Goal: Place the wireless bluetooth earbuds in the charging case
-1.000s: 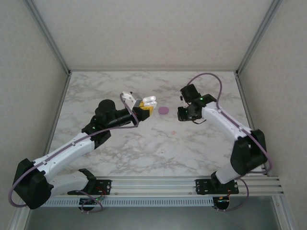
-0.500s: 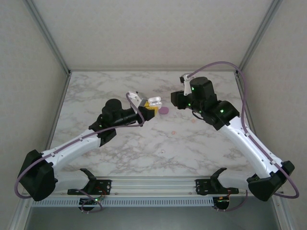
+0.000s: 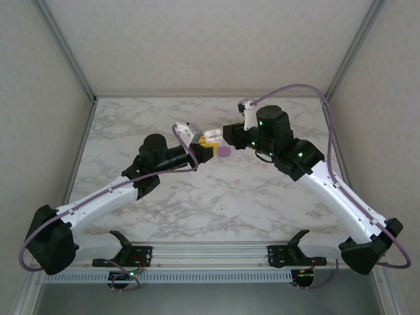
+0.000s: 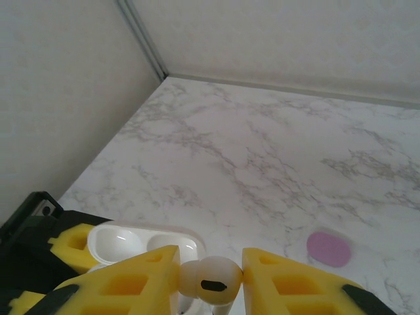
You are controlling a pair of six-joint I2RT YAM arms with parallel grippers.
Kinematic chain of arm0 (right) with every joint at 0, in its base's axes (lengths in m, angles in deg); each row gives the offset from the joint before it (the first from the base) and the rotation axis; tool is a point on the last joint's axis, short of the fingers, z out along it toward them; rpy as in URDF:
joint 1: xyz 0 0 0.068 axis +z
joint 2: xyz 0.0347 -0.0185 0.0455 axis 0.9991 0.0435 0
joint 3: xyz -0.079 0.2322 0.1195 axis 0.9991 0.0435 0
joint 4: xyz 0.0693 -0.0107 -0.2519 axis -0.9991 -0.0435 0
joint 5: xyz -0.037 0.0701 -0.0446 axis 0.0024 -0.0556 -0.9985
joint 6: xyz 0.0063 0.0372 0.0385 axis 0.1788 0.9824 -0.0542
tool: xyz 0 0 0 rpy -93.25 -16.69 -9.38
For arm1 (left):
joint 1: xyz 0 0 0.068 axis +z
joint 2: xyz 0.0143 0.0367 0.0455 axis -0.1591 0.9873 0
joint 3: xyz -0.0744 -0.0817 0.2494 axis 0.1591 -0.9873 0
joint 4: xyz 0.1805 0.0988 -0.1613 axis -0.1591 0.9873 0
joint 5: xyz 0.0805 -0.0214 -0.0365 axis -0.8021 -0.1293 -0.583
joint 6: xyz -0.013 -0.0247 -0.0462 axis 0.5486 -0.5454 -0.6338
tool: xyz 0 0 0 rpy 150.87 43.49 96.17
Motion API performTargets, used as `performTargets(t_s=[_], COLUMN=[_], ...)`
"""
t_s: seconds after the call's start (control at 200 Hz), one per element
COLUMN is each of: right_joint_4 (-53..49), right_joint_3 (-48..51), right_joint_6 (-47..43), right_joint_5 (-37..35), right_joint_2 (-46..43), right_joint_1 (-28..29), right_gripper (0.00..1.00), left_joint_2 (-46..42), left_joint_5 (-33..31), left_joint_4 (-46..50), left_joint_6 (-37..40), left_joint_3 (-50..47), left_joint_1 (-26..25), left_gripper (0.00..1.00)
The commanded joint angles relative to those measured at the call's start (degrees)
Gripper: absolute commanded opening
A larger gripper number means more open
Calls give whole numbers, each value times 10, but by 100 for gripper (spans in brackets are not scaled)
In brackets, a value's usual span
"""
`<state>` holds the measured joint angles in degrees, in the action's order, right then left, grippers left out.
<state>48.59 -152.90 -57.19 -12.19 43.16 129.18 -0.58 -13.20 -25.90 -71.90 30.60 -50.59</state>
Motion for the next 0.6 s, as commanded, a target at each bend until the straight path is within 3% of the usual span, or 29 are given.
performTargets(t_s=[0.0, 0.596], right_joint_4=[29, 36], right_joint_3=[-13, -3], right_joint_6=[6, -9], right_joint_5=[12, 38], right_joint_2=[6, 27], right_joint_1=[6, 8], right_gripper=[30, 30], left_joint_2=[7, 5], left_joint_5=[-4, -8], left_joint_4=[-23, -28], left_joint_6=[-8, -9], left_joint_3=[19, 20], left_joint_1=[-7, -8], left_gripper=[3, 3])
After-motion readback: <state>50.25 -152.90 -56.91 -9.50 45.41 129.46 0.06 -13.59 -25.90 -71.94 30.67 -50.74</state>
